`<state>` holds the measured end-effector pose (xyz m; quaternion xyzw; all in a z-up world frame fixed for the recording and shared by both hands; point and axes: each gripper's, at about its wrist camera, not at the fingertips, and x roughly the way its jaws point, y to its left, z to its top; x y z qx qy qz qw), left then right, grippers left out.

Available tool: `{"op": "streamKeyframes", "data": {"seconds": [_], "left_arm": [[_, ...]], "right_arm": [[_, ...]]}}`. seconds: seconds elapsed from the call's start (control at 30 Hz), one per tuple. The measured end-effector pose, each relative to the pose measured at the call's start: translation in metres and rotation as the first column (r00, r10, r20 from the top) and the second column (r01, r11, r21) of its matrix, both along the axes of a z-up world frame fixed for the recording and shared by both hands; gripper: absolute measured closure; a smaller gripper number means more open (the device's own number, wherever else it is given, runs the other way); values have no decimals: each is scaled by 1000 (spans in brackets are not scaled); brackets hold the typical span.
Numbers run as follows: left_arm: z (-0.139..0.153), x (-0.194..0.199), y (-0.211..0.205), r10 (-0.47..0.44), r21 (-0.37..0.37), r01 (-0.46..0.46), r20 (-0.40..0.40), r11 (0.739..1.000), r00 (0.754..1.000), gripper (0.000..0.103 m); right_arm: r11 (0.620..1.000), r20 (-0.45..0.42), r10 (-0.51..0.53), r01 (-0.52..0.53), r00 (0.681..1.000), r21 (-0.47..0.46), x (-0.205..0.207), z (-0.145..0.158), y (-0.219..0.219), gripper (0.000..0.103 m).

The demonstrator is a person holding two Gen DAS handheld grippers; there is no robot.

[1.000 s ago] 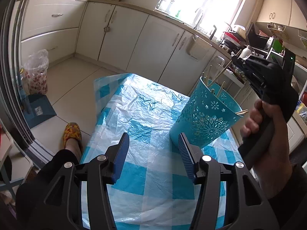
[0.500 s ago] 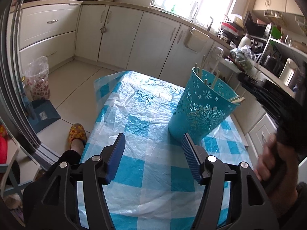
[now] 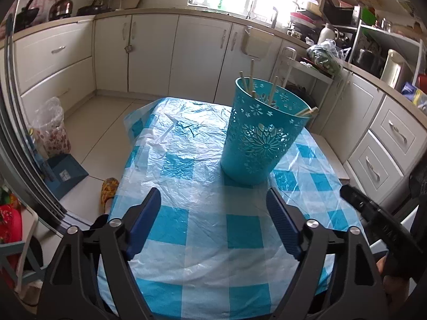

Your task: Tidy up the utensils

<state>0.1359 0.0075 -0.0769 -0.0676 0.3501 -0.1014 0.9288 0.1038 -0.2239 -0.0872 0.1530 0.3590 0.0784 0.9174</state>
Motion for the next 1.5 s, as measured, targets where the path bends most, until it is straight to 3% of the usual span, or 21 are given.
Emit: {"op": "streamKeyframes", "data": {"seconds": [0.2,0.3,0.6,0.73,1.03,1.5], "left_arm": [[8,-11,-1,23,49,-23,-2,999,1000,8],[18,-21,0,33,77,-33,-6,996,999,8],[57,-70,12,54,35,-54,-13,998,998,8],[78,-98,14,19,35,-19,4,999,1000,8],[110,-150,25,45,78,-48,39,996,998,8],[125,-206,50,94,81,-99,67,992,993,8]], "right_arm": [[1000,-31,9,-8,999,9,-9,4,9,56],[1000,-43,9,-8,999,21,-20,15,14,41],[998,-14,19,-18,1000,60,-64,71,28,23],[999,16,20,-21,1000,47,-87,94,33,14],[1000,13,10,-10,1000,24,-125,118,40,8],[999,28,30,-31,999,31,-184,136,58,8]]}}
